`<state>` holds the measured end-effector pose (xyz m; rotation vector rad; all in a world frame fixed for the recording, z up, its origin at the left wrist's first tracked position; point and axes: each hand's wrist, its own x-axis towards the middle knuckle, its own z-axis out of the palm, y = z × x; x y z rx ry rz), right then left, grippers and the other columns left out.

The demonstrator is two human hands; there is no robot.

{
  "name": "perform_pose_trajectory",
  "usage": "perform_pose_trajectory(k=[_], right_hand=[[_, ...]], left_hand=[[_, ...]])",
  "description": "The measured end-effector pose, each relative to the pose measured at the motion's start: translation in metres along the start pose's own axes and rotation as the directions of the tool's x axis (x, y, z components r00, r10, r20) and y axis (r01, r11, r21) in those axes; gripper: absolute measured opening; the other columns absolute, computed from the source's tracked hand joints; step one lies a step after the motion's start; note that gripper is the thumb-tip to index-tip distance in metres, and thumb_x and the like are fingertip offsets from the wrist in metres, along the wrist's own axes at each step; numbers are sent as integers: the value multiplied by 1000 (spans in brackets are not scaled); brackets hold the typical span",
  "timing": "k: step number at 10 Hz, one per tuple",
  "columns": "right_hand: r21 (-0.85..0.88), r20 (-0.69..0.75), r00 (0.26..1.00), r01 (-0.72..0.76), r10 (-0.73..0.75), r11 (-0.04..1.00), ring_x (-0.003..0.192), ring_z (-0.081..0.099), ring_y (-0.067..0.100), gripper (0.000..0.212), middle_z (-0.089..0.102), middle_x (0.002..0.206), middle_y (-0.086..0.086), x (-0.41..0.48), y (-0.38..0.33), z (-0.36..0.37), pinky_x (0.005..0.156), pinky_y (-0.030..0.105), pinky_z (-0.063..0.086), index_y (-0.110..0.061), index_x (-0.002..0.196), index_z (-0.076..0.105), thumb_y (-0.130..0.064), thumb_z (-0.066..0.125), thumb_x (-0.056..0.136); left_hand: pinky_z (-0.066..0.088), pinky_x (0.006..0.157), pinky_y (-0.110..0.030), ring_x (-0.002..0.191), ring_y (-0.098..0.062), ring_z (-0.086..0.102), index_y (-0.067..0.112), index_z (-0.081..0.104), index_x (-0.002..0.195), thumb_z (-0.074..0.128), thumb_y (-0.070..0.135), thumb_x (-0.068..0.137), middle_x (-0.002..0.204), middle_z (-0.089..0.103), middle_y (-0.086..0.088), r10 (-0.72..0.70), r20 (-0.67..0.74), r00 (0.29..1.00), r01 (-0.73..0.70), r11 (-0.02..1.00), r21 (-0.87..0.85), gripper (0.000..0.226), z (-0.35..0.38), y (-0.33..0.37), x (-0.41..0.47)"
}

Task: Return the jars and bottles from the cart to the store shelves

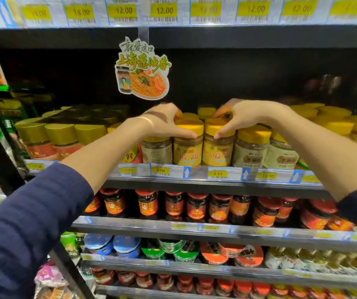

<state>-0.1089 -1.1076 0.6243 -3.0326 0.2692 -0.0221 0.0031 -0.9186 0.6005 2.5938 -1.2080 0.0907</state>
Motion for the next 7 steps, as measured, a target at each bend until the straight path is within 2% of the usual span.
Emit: perform_pose_trajectory(k=[2,4,5,6,7], right_hand=[[29,-17,1000,-10,10,1000,132,36,27,73,30,149,3,-5,-1,4,101,38,38,-29,138,38,-54,64,75],[28,-99,995,-21,24,999,130,40,26,70,39,144,7,-12,-5,13,101,37,39,-21,139,39,-51,62,80],[34,-163,986,-18,23,999,127,43,27,68,43,141,9,-20,-7,20,99,38,41,-16,139,38,-48,60,82],[69,-212,977,6,9,998,123,47,26,61,47,138,9,-34,-9,24,97,36,42,-14,138,40,-44,55,87],[39,-305,952,45,-31,998,128,43,26,59,46,140,10,-52,-7,33,104,39,39,-13,138,39,-42,53,89]], left_hand=[[48,90,-35,117,-24,52,14,42,138,61,69,70,133,51,-7,43,-39,998,-42,999,6,90,4,2,-6],[51,86,-41,105,-24,56,13,47,131,50,76,71,123,55,-8,22,-21,1000,-19,994,105,87,6,4,-7],[47,91,-42,115,-29,51,12,41,135,44,70,81,133,47,-13,41,-39,998,-32,977,209,79,13,8,-13],[38,102,-44,129,-32,40,13,28,144,41,64,87,145,36,-13,95,-83,992,-69,959,275,78,13,13,-29],[26,113,-44,137,-31,32,11,25,146,41,54,92,150,31,-13,189,-137,972,-139,940,310,71,17,19,-53]])
